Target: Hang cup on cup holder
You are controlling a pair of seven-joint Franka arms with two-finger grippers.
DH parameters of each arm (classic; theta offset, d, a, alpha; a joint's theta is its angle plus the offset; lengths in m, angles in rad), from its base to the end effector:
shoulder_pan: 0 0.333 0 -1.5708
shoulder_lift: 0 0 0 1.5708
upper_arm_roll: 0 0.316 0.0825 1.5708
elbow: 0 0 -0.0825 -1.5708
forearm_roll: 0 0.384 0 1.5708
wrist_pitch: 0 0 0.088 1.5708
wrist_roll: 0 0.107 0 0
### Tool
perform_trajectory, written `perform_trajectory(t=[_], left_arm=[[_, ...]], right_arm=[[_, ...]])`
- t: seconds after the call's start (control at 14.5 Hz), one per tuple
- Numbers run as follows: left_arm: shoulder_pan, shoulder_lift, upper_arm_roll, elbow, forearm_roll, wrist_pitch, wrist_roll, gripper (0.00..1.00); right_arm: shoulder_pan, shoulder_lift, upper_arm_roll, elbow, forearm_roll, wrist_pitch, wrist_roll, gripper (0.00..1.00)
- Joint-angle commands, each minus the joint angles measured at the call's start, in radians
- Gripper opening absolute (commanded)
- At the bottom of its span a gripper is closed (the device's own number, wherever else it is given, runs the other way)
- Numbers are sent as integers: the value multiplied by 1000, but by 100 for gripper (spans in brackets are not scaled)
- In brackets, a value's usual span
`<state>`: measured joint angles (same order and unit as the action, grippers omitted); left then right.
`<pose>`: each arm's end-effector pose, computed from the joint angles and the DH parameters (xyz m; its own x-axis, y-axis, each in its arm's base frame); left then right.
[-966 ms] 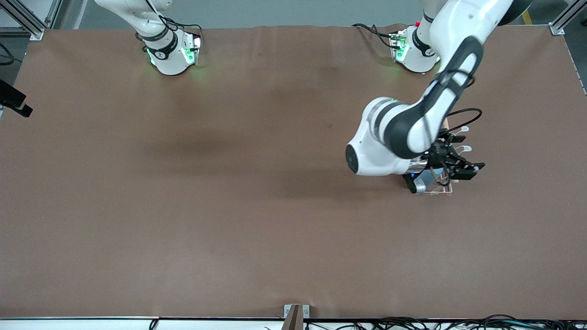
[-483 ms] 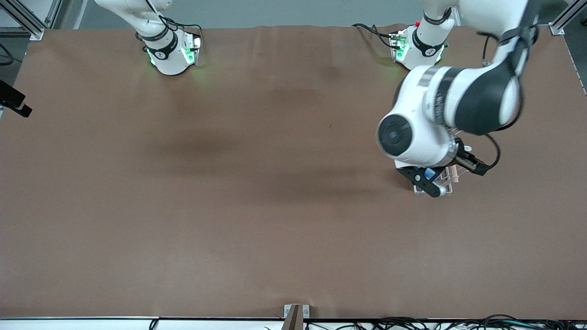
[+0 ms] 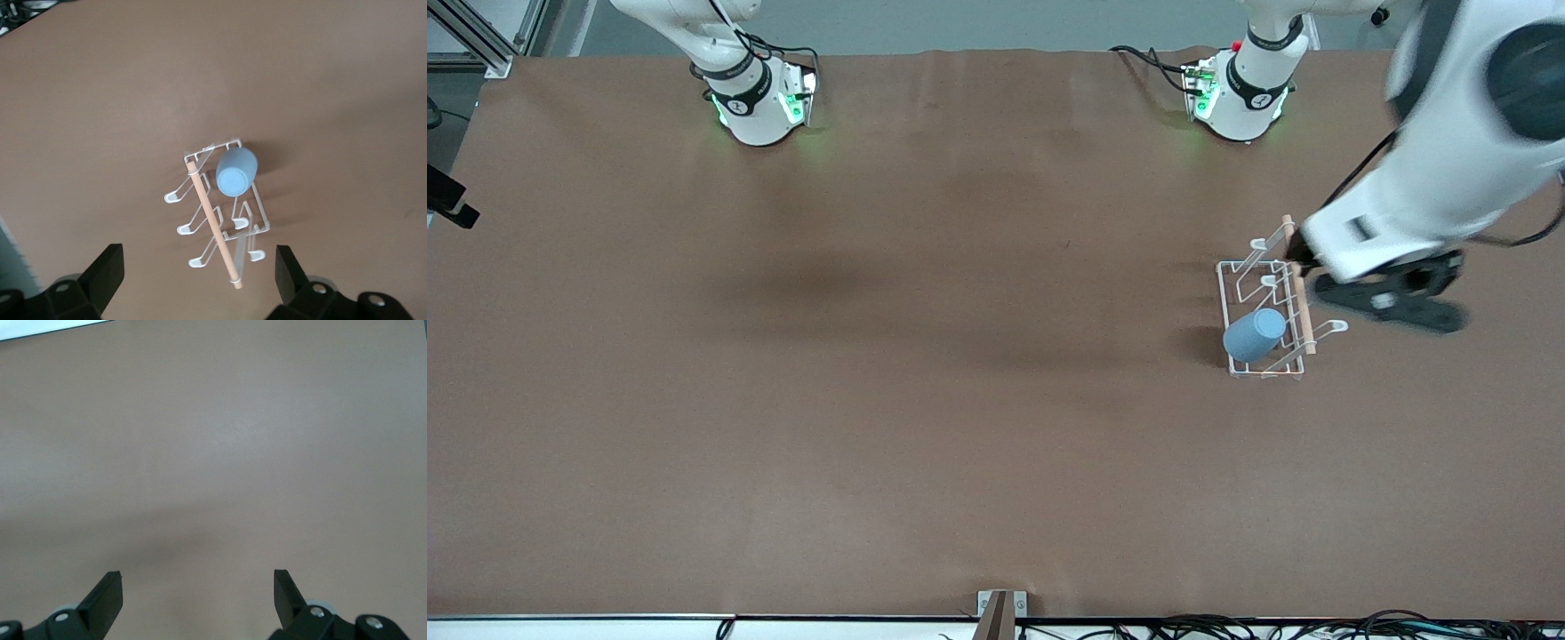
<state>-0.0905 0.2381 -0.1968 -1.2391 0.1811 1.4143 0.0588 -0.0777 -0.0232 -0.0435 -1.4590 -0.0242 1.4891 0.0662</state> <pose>0.5947 -0.1355 0.6297 0.9489 -0.3089 -0.0649 -0.3150 -0.9401 -0.1301 0.5338 -0.0681 0.6821 0.9806 -0.1881 0.0547 -0.1894 -0.9817 0.0194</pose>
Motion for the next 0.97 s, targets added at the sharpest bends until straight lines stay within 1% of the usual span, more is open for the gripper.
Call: perform_trajectory(t=[0.0, 0.21, 0.34, 0.48, 0.55, 0.76, 0.9], left_arm=[[-2, -136, 46, -91, -81, 31, -22, 100], [3, -258, 102, -178, -172, 35, -37, 100], [-2, -351, 122, -290, -186, 72, -43, 100], [-2, -460, 135, -423, -218, 135, -48, 100], [5, -488, 135, -456, -219, 147, -48, 100], [5, -467, 135, -450, -201, 150, -47, 100], [5, -419, 135, -407, -198, 146, -47, 100]], right_arm=[[-4, 8, 4, 19, -19, -12, -3, 100], [-4, 8, 4, 19, -17, -9, 0, 100], [-4, 6, 4, 19, -17, -12, 0, 100], [-5, 8, 4, 19, -16, -10, 0, 100], [-4, 6, 4, 19, -16, -12, 0, 100], [-5, 6, 4, 19, -14, -12, 0, 100], [-7, 6, 4, 19, -13, -13, 0, 100]])
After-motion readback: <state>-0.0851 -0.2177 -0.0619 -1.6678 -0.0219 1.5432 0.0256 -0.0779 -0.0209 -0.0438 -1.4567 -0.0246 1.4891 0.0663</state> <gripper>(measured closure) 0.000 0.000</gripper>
